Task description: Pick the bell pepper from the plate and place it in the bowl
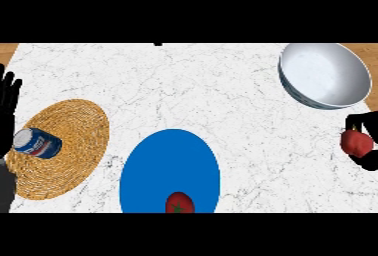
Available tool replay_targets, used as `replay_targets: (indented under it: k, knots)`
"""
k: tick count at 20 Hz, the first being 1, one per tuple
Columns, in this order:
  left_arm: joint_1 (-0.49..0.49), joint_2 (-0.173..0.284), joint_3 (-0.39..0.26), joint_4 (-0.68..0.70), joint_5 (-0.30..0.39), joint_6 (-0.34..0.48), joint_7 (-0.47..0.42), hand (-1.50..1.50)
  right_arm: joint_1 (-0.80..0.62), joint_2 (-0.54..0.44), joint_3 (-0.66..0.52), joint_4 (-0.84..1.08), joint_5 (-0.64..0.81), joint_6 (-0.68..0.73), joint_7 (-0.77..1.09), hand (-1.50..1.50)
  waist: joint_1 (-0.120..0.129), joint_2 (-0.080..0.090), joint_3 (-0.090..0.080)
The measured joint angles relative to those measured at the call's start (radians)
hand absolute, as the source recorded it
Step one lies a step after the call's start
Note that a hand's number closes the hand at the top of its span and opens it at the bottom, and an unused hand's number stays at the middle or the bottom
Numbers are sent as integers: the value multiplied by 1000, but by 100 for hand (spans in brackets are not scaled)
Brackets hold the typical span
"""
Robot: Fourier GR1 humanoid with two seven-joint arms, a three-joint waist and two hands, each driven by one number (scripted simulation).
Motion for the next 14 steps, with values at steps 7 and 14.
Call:
replay_targets:
  k: [7, 14]
  knots:
    - [6, -9, -14, -23, 8, -15, -3, 0, -18, -293, -287, 216, -162, -1, -202, 150, 45, 2, 3]
    - [0, -16, -36, -32, 13, -35, 2, 0, -51, -489, -466, 417, -314, 68, -501, 150, 93, 1, 2]
